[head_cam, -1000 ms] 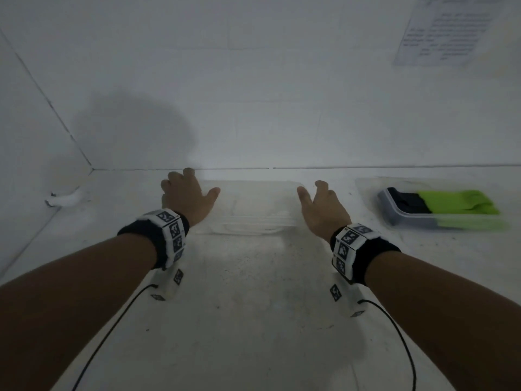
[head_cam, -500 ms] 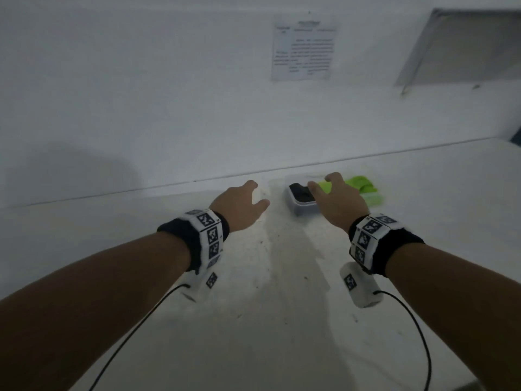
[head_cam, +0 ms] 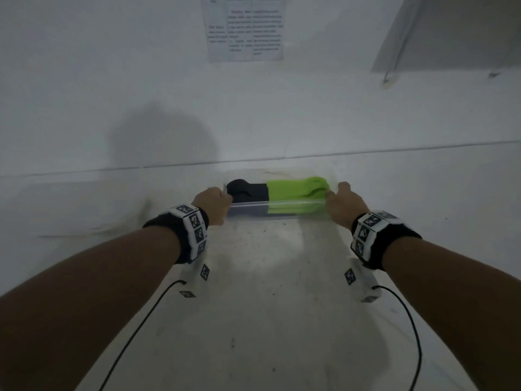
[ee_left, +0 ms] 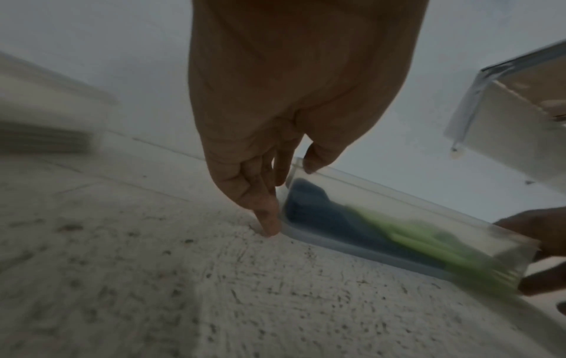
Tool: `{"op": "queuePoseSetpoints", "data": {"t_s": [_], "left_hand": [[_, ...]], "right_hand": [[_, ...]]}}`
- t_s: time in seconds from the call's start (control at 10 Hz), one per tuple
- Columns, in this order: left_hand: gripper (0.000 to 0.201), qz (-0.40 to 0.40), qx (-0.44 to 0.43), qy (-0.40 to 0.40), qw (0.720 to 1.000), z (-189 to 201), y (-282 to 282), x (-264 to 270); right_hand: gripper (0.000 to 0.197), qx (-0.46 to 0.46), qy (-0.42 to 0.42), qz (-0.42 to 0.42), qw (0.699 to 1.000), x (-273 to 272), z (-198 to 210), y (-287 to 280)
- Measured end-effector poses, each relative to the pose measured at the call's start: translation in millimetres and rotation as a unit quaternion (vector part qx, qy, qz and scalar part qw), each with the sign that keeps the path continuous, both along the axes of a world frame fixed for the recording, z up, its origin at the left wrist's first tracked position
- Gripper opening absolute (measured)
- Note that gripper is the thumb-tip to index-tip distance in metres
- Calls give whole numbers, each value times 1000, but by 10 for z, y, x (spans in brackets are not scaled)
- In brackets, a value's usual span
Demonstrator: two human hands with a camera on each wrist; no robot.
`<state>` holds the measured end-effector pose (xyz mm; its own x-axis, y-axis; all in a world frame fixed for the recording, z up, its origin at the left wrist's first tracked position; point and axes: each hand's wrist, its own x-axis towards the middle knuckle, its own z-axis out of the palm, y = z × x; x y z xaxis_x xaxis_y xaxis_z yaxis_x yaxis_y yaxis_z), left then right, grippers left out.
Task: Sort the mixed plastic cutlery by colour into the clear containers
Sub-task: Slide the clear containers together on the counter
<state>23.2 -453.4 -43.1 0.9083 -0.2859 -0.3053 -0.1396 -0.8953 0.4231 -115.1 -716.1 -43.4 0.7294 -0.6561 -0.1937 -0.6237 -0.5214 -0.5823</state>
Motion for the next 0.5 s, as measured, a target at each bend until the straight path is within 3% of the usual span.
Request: {"op": "queuePoseSetpoints", "data": {"t_s": [0.2,0.3,0.5], "left_hand": [[32,10,-15,-38,999,-24,-101,-8],[29,49,-71,-31,996,-21,-123,-9],[37,66,-61,33,995,94,30,-226]], "right_hand": [[38,25,-23,20,999,21,-67,-31],[38,3,-4,29,1000,-22,-43,-49],[36,-94,61,78,991,-156,-47,81]]}}
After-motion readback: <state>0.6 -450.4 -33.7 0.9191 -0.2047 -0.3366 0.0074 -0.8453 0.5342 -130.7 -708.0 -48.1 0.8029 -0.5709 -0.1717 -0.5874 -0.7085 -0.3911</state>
